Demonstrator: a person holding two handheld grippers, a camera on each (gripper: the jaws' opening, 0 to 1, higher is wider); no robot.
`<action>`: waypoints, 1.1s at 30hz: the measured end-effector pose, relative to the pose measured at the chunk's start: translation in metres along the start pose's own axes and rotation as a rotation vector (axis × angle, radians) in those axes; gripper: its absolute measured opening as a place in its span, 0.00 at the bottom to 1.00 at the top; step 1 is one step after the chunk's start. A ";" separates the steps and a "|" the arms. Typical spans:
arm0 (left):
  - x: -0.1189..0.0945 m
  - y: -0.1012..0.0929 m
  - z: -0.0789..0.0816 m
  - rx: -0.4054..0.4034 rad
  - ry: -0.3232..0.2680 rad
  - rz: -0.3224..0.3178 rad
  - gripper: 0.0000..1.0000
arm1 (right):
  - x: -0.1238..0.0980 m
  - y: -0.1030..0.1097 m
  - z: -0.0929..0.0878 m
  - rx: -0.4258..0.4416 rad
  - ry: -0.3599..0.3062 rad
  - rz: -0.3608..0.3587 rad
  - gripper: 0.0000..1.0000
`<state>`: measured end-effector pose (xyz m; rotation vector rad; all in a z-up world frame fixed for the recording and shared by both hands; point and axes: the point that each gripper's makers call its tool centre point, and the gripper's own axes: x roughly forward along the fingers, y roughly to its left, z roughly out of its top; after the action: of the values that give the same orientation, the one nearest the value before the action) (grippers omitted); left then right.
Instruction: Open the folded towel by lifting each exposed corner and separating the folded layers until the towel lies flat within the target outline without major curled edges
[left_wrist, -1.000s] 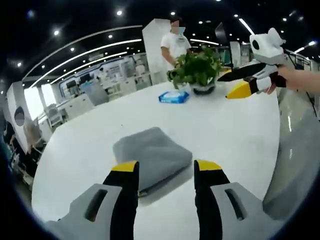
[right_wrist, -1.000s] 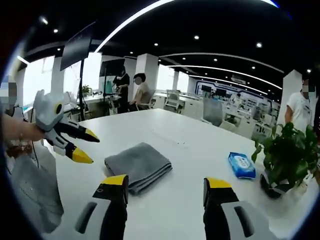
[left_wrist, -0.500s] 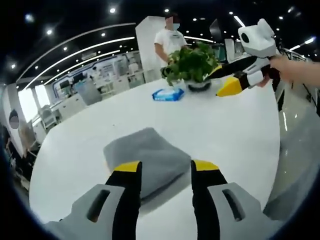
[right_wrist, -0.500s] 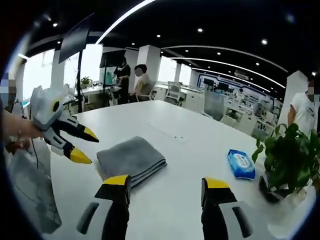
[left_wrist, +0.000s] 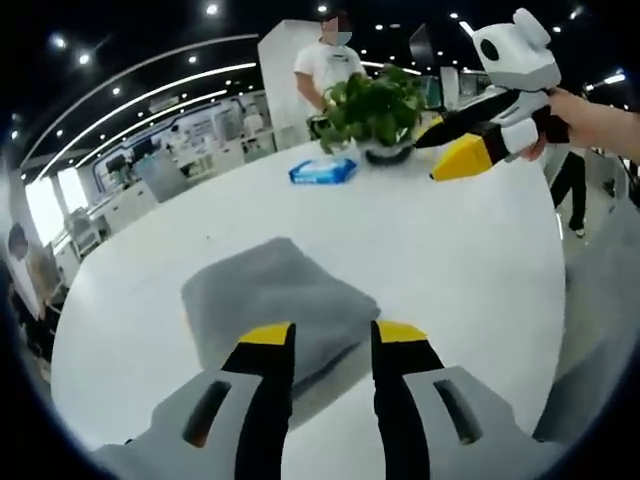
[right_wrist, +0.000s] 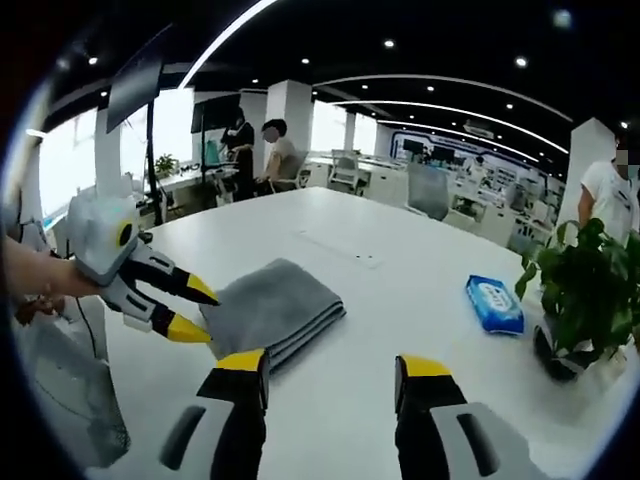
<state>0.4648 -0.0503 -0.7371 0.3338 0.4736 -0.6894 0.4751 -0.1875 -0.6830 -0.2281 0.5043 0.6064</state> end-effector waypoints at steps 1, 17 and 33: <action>0.002 -0.001 -0.002 0.007 0.005 -0.001 0.28 | 0.001 0.001 -0.003 0.002 0.005 0.003 0.48; 0.030 -0.006 -0.034 0.089 0.084 -0.005 0.19 | 0.019 0.018 -0.033 0.036 0.065 0.054 0.46; 0.034 -0.009 -0.042 0.168 0.148 0.042 0.02 | 0.022 0.027 -0.052 0.090 0.094 0.081 0.40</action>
<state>0.4692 -0.0560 -0.7916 0.5544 0.5484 -0.6682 0.4548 -0.1733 -0.7411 -0.1522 0.6323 0.6527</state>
